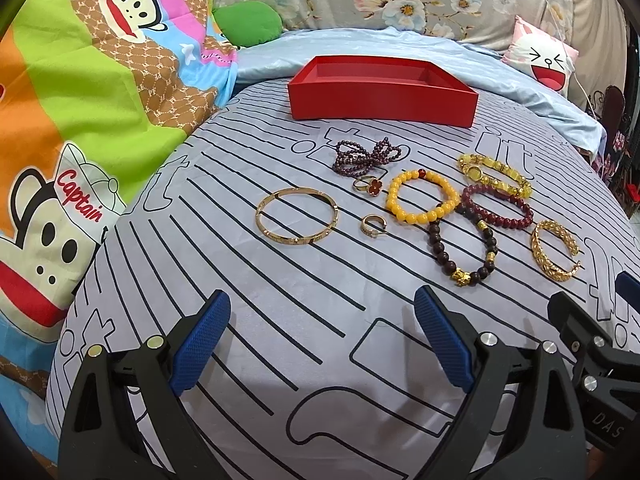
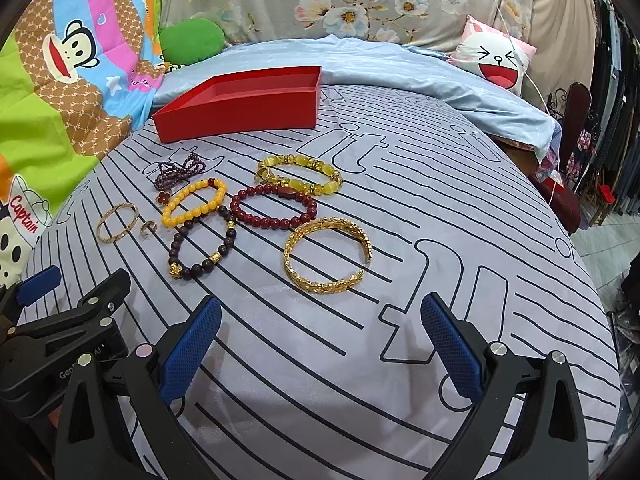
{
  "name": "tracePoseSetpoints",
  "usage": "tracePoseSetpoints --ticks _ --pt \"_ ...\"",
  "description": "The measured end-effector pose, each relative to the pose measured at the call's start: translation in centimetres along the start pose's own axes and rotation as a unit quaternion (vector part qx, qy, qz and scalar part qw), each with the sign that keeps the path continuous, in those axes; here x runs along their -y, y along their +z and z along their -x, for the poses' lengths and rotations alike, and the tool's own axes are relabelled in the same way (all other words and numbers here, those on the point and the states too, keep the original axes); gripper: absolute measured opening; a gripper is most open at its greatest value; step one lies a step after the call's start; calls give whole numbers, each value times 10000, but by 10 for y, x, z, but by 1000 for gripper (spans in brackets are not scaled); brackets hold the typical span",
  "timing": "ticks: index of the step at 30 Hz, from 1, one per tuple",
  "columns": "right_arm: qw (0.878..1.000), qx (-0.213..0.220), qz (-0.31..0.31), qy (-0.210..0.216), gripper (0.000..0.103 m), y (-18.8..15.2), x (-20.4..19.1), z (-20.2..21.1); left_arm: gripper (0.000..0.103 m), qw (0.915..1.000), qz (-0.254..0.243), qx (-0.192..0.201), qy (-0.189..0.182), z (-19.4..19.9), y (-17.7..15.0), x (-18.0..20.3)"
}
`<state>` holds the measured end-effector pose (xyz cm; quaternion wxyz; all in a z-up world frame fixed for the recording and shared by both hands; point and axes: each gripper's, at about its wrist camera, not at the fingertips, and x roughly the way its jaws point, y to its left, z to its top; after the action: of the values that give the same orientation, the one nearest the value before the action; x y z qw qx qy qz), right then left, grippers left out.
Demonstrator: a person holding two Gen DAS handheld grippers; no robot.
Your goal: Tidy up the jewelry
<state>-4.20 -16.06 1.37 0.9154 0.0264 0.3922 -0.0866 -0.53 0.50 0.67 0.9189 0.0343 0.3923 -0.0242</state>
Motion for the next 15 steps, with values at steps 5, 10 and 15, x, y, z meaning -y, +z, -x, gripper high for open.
tracePoseSetpoints --ticks 5,10,15 --pt "10000 16 15 0 96 -1 -1 1 89 10000 -5 10 13 0 0 -1" --pt "10000 13 10 -3 97 -1 -1 1 89 10000 7 19 17 1 0 -2" --pt "10000 14 16 -1 97 -1 -1 1 89 10000 5 28 20 1 0 -2"
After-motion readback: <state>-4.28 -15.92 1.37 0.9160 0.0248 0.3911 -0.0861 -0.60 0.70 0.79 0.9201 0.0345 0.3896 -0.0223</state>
